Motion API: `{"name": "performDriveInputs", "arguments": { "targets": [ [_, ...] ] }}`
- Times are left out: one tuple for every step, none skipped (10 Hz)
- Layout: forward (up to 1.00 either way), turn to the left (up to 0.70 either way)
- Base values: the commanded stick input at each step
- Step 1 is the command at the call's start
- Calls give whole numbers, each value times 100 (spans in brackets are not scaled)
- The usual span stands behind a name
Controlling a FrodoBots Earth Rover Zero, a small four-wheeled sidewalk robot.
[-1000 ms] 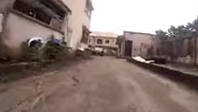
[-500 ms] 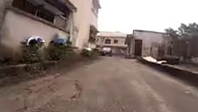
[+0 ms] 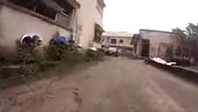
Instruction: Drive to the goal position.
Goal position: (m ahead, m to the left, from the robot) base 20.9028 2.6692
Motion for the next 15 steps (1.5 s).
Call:
{"name": "performDriveInputs", "arguments": {
  "targets": [
    [100, -28],
    [100, -28],
    [100, -28],
    [100, -28],
    [100, -28],
    [100, -28],
    [100, -28],
    [100, -28],
    [100, -28],
    [100, -28],
    [100, -28],
    [100, -28],
    [100, -28],
    [100, -28],
    [100, -28]
  ]
}}
